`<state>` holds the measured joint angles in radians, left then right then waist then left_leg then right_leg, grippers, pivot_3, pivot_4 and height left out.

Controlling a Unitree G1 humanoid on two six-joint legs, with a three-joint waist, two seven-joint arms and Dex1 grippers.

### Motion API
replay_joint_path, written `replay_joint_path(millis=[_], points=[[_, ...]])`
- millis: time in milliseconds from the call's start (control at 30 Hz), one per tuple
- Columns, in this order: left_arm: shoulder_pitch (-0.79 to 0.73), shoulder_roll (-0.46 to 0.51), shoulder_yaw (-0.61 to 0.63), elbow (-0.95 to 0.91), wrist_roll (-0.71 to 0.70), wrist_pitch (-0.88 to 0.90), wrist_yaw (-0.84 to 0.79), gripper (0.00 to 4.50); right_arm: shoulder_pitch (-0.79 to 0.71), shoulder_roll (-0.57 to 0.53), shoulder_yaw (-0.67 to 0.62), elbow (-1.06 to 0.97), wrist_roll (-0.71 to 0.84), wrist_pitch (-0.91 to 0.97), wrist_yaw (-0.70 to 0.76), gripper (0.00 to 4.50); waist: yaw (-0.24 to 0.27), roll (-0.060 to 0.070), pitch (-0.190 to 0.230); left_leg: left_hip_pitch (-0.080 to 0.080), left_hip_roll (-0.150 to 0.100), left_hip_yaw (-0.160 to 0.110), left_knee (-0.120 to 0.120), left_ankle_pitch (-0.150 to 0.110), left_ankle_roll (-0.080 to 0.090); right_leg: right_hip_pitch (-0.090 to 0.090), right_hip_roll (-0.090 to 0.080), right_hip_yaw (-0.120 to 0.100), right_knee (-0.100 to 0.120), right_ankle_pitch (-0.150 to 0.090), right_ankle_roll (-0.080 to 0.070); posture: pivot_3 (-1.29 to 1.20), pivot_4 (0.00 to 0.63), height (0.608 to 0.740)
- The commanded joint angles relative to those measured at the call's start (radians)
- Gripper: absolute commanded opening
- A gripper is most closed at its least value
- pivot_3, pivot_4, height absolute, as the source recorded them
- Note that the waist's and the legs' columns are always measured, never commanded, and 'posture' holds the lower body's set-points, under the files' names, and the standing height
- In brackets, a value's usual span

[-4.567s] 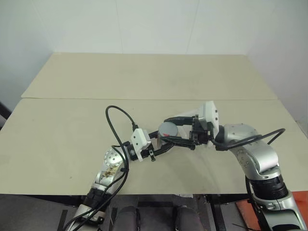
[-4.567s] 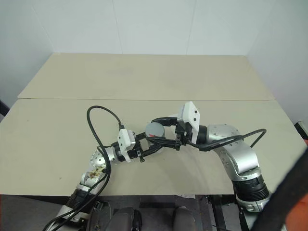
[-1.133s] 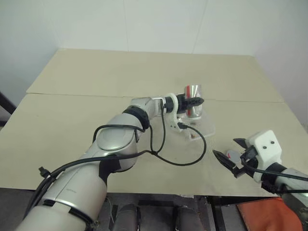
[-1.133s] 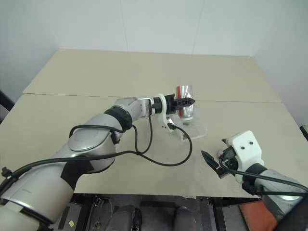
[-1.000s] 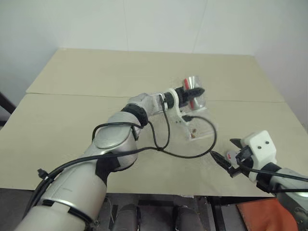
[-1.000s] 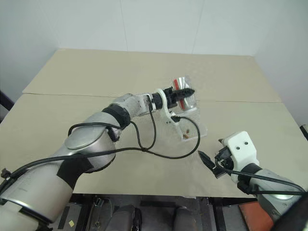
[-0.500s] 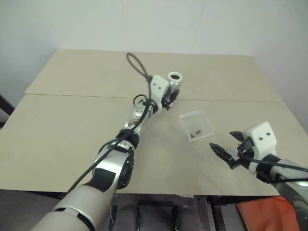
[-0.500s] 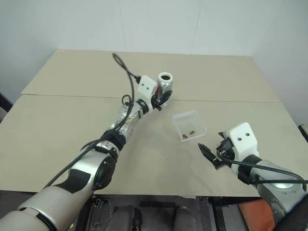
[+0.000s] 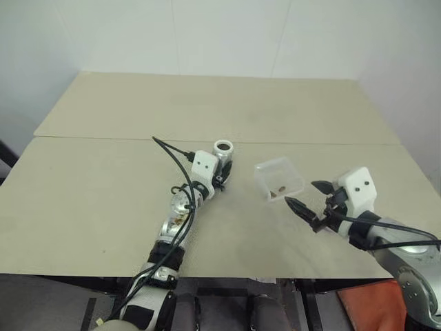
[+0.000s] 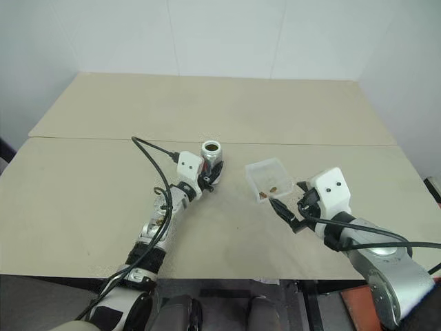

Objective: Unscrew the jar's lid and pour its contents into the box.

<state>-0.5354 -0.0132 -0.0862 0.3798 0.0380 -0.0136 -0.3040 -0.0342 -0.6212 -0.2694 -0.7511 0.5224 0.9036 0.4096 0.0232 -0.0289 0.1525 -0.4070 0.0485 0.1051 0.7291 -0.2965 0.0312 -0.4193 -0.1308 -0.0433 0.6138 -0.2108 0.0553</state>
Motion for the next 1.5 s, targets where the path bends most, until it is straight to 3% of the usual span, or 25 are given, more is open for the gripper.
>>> replay_joint_path(millis=[33, 133, 400, 633, 1100, 1267, 1500], points=[[0.017, -0.018, -0.016, -0.030, 0.003, 0.016, 0.035, 2.00, 0.004, -0.022, -0.014, -0.008, -0.031, -0.037, -0.007, 4.49, 0.000, 0.000, 0.000, 0.000, 0.000, 0.000, 0.000, 0.000, 0.000, 0.000, 0.000, 0.000, 0.000, 0.000, 0.000, 0.00, 0.150, 0.740], [0.031, -0.032, -0.004, -0.020, -0.031, 0.033, 0.032, 2.00, 0.004, -0.003, -0.028, -0.012, -0.026, -0.048, -0.013, 4.49, -0.001, 0.001, -0.001, 0.000, 0.000, 0.000, 0.000, 0.000, 0.000, 0.000, 0.000, 0.000, 0.000, 0.000, 0.000, 0.00, 0.150, 0.740], [0.045, -0.026, -0.001, -0.010, -0.062, 0.044, -0.001, 4.48, 0.026, 0.002, -0.047, -0.038, -0.018, -0.066, -0.010, 4.50, -0.002, 0.003, -0.002, 0.000, 0.000, 0.000, 0.000, -0.001, 0.001, -0.001, 0.000, 0.000, 0.000, 0.000, 0.000, 0.00, 0.150, 0.740], [0.070, 0.008, 0.004, -0.117, -0.077, 0.115, -0.026, 4.48, 0.023, -0.012, -0.043, -0.022, -0.033, -0.079, 0.000, 4.50, -0.005, 0.003, -0.002, 0.000, 0.000, 0.000, 0.000, -0.001, 0.002, -0.001, 0.000, 0.000, 0.000, 0.000, 0.000, 0.00, 0.150, 0.740], [0.273, 0.234, -0.024, -0.560, -0.177, 0.456, -0.198, 4.48, -0.041, -0.073, 0.006, 0.125, -0.075, -0.179, 0.098, 4.50, -0.012, 0.004, -0.003, 0.000, 0.000, 0.000, -0.001, 0.000, 0.001, -0.001, 0.000, 0.001, 0.000, 0.000, 0.000, 0.00, 0.150, 0.740], [0.348, 0.393, 0.039, -0.737, -0.266, 0.539, -0.311, 4.48, -0.044, -0.146, -0.031, 0.172, -0.071, -0.189, 0.172, 4.50, -0.011, 0.005, -0.003, 0.001, 0.001, 0.000, -0.001, -0.001, 0.001, -0.001, 0.000, 0.002, 0.001, 0.000, 0.000, 0.00, 0.150, 0.740], [0.367, 0.751, 0.321, -0.691, -0.486, 0.376, -0.718, 4.48, 0.223, -0.303, -0.361, 0.262, 0.022, -0.408, 0.640, 4.50, -0.005, 0.005, -0.003, 0.002, 0.001, 0.002, -0.003, -0.001, 0.001, -0.001, 0.000, 0.002, -0.001, -0.001, 0.000, 0.00, 0.150, 0.740]])
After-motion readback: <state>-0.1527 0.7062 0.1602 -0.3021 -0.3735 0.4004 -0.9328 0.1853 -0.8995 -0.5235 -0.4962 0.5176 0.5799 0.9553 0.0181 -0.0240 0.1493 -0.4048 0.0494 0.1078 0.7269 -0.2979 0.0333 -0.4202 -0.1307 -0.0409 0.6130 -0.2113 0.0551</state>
